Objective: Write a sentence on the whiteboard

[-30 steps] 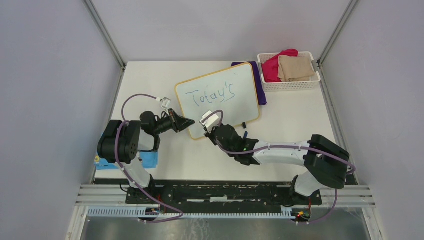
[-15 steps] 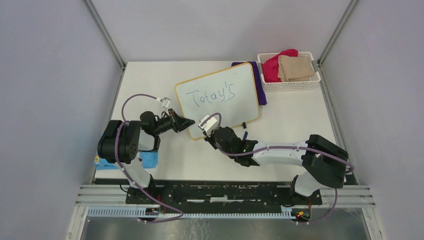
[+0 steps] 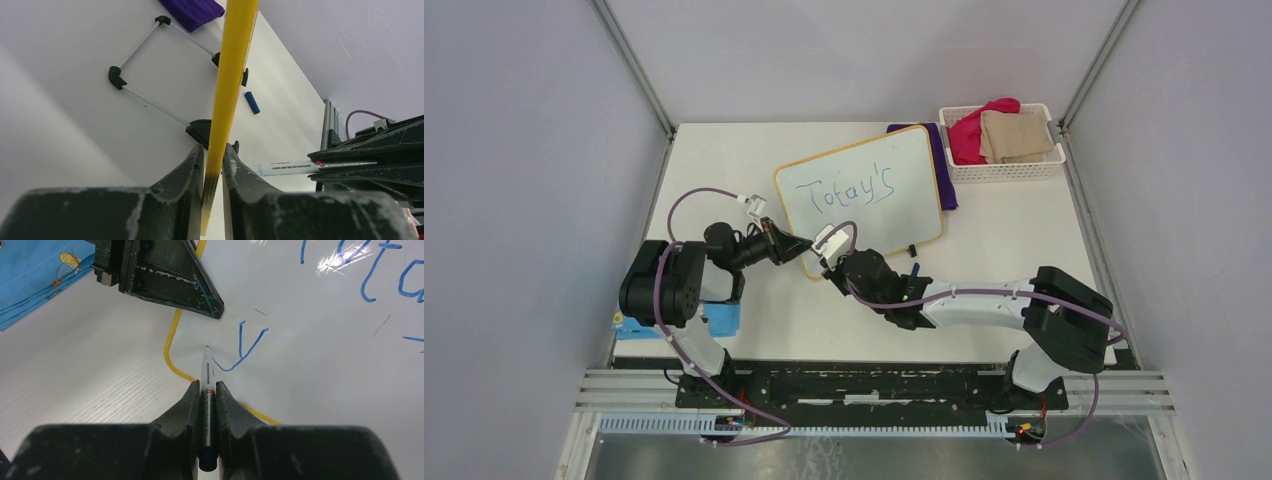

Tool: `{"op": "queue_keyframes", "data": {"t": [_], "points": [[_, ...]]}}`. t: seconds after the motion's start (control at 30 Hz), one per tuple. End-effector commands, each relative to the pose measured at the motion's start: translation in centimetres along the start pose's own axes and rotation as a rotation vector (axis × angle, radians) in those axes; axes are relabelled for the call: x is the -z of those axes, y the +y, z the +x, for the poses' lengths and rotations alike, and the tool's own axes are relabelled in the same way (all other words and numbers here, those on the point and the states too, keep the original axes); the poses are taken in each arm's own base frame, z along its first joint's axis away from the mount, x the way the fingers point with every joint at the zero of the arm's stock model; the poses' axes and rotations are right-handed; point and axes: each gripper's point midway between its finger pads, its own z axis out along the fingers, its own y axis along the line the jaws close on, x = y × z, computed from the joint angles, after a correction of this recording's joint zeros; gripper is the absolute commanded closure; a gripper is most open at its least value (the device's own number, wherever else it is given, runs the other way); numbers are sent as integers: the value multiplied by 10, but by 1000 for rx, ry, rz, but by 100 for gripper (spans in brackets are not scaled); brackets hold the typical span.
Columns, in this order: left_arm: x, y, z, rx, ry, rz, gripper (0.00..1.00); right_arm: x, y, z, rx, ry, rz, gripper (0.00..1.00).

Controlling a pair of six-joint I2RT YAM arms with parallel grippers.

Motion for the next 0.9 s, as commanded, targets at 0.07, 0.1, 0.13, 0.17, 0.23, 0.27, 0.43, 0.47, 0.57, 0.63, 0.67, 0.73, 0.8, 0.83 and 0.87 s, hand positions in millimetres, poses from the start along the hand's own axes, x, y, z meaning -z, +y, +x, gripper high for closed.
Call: {"op": "queue_keyframes", "data": {"t": [0.07, 0.1, 0.13, 0.17, 0.23, 0.27, 0.43, 0.47, 0.57, 0.63, 0.67, 0.73, 0.8, 0.83, 0.87], "points": [[-1, 15, 5, -8, 9, -59, 98, 23, -24, -42, -70, -134, 48, 100], [-1, 15, 5, -8, 9, -60, 98, 25, -30, -43, -82, -139, 59, 100], [-1, 15, 5, -7, 8, -61, 98, 26, -37, -44, -92, -144, 72, 100], [-1, 15, 4, -10, 8, -60, 98, 27, -43, -45, -97, -146, 82, 100], [-1, 15, 4, -9, 8, -61, 98, 27, -53, -46, -104, -148, 104, 100], [-1, 15, 4, -10, 8, -61, 98, 26, -56, -47, -106, -150, 107, 100], [-1, 15, 5, -10, 9, -60, 98, 22, -59, -50, -113, -151, 107, 100], [-1, 15, 4, -10, 8, -60, 98, 21, -59, -49, -111, -149, 106, 100], [-1, 15, 5, -8, 9, -61, 98, 18, -56, -48, -114, -143, 94, 100], [-2, 15, 5, -8, 11, -59, 98, 17, -55, -47, -115, -140, 94, 100], [-2, 15, 5, -8, 11, -60, 98, 16, -55, -46, -116, -138, 95, 100], [-1, 15, 5, -7, 11, -59, 98, 14, -55, -46, -115, -136, 98, 100], [-1, 15, 5, -7, 11, -60, 98, 12, -55, -45, -114, -129, 101, 100], [-1, 16, 4, -7, 10, -61, 98, 10, -55, -44, -114, -126, 103, 100], [-1, 16, 5, -6, 11, -61, 98, 9, -54, -43, -112, -120, 103, 100]]}}
